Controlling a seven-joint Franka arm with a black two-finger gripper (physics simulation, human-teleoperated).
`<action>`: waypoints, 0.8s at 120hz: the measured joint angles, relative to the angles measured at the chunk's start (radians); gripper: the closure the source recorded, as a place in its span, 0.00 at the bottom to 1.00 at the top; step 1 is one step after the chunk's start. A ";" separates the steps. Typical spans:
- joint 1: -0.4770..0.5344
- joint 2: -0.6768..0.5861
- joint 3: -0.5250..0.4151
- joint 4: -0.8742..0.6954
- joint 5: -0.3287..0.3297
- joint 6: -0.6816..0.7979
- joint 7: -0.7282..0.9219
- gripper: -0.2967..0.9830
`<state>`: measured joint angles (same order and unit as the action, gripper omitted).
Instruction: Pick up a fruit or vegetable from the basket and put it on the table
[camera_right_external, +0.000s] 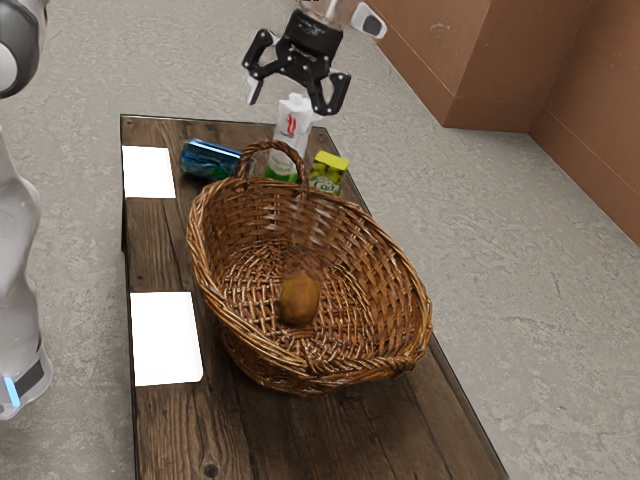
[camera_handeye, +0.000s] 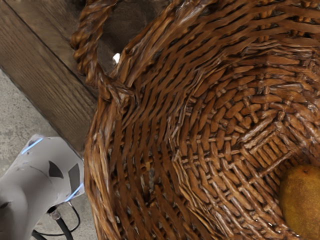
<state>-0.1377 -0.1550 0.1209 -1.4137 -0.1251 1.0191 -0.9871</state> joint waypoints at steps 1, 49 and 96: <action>0.000 0.001 0.000 0.000 -0.001 0.011 -0.019 0.23; -0.039 0.049 -0.075 -0.013 -0.015 0.255 -0.601 0.23; -0.079 0.021 -0.146 -0.333 -0.006 0.588 -0.461 0.23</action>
<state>-0.2167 -0.1339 -0.0248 -1.7470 -0.1308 1.6071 -1.4478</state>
